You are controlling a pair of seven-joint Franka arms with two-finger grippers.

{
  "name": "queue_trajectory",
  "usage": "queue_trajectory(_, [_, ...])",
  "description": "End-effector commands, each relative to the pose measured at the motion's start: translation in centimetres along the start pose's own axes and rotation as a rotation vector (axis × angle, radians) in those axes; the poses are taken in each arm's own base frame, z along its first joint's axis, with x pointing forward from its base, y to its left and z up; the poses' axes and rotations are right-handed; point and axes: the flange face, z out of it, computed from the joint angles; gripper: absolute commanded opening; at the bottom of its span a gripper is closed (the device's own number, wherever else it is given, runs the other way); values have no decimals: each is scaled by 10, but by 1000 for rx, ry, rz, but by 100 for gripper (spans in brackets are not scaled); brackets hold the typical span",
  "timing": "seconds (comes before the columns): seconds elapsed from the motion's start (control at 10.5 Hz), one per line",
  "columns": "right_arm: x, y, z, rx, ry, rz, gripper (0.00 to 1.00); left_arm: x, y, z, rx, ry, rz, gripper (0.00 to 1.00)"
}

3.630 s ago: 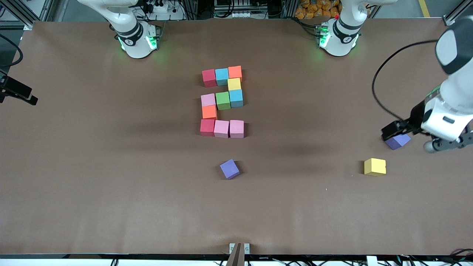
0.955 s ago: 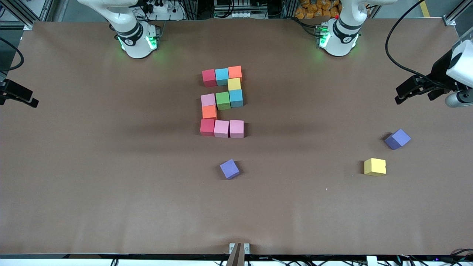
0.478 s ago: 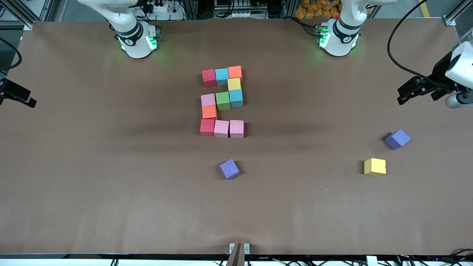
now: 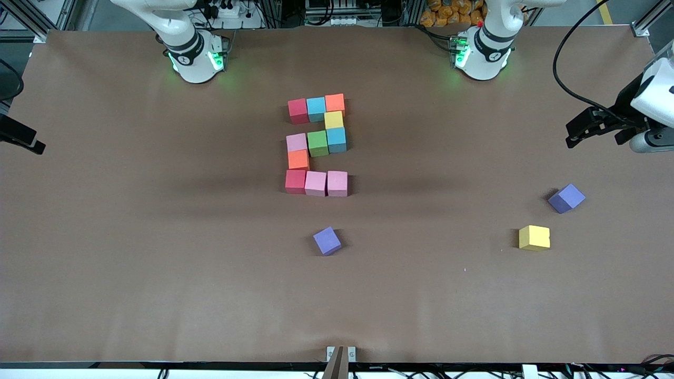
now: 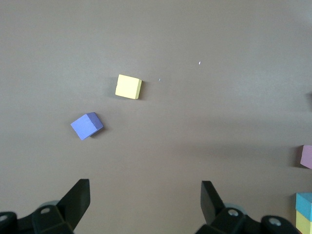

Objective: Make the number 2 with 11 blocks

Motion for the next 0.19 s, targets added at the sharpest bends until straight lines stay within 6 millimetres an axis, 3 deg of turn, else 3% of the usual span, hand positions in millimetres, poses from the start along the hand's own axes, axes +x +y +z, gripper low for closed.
queue_trajectory(0.0, [4, 4, -5, -7, 5, 9, 100, -5, 1, -2, -48, -16, 14, 100])
queue_trajectory(0.1, [4, 4, -5, -4, 5, 12, 100, -5, 0, -2, -47, -16, 14, 100])
